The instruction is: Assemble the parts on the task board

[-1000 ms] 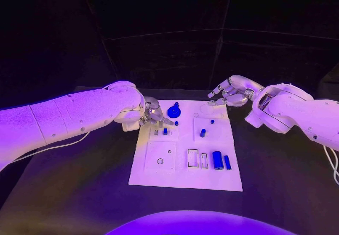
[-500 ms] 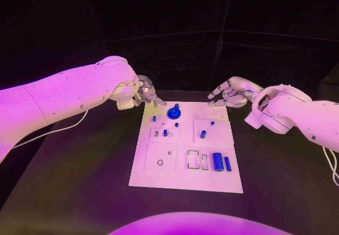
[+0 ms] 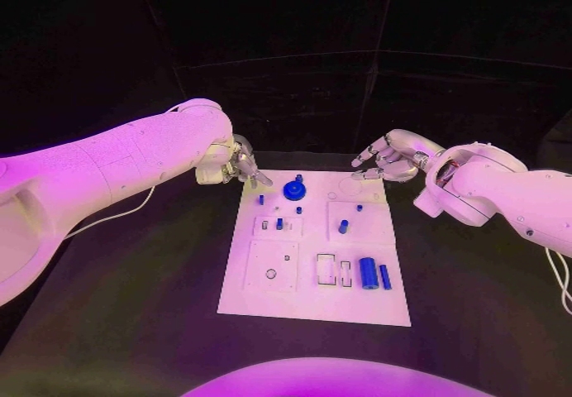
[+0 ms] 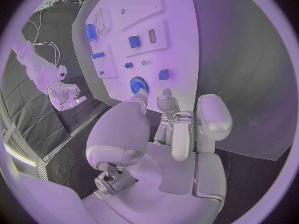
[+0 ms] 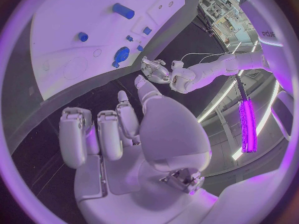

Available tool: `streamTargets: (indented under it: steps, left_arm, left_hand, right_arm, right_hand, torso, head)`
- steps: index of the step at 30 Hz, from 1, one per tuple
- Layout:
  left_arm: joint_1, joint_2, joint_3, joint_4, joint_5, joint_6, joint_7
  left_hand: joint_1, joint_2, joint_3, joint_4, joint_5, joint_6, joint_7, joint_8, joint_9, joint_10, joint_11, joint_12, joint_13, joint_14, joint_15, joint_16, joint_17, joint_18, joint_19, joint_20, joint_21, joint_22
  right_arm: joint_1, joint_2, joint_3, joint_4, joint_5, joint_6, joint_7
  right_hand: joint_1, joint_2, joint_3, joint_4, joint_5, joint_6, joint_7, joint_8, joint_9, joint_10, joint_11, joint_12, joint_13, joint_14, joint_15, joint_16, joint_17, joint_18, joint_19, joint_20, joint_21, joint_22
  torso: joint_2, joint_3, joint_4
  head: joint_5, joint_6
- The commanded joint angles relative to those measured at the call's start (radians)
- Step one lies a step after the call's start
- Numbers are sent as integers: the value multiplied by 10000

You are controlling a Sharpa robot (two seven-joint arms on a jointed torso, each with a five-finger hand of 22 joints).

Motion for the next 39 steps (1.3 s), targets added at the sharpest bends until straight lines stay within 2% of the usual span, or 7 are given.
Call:
streamTargets:
  steps: [1,7,14,23,39]
  left_arm:
    - [-14,116,-11,-245,-197,561,250]
    - [-59,309,-27,-532,-382,656,336]
    - [-151,455,-80,-609,-441,833,375]
    - [-234,518,-129,-659,-452,987,344]
    - [-282,597,-136,-736,-454,956,334]
  left_hand:
    - [91,35,-42,6,-23,50,-1,-25,-9,-14,31,58,-10,1011,63,-2,2359,-50,-25,59,-49,-9]
    - [94,46,-53,11,-24,56,-1,-26,-15,-13,30,63,-7,1014,63,2,2370,-54,-20,59,-35,13]
    - [101,83,-87,30,-24,75,-2,-31,-36,-10,29,76,3,1015,63,4,2373,-62,-8,62,-5,60]
    - [156,149,-156,37,-23,149,-14,-27,-73,-3,22,94,8,1014,63,3,2370,-71,5,67,31,114]
    - [478,347,-260,-101,-19,262,-27,-41,-175,9,9,122,-1,1016,53,7,2380,-70,3,64,44,137]
  right_arm:
    - [15,14,9,6,-43,66,101]
    - [15,33,9,-4,-52,58,115]
    - [14,61,9,-24,-163,-21,93]
    - [14,83,9,-32,-204,-58,92]
    - [14,107,9,-46,-210,-55,95]
  right_hand:
    - [49,32,-67,1,-6,48,17,33,-5,-43,-23,-47,126,639,-34,-50,940,75,74,-17,-33,934]
    - [52,46,-70,5,13,47,17,35,-5,-46,-23,-52,120,639,-34,-52,937,76,73,-18,-35,931]
    - [54,55,-74,8,32,46,17,36,-6,-44,-23,-50,121,638,-35,-54,933,76,72,-18,-36,928]
    - [57,74,-84,15,75,46,17,41,-6,-53,-24,-64,107,637,-36,-62,923,80,65,-20,-45,913]
    - [57,74,-84,15,75,46,17,41,-6,-53,-24,-64,107,637,-36,-62,922,80,65,-20,-45,913]
  torso:
    - [-7,3,-1]
    - [-5,15,-11]
    - [-4,9,6]
    - [-10,15,3]
    - [-13,15,0]
  head:
    - [21,-10]
    - [58,-12]
    - [19,-20]
    - [51,-60]
    - [75,-77]
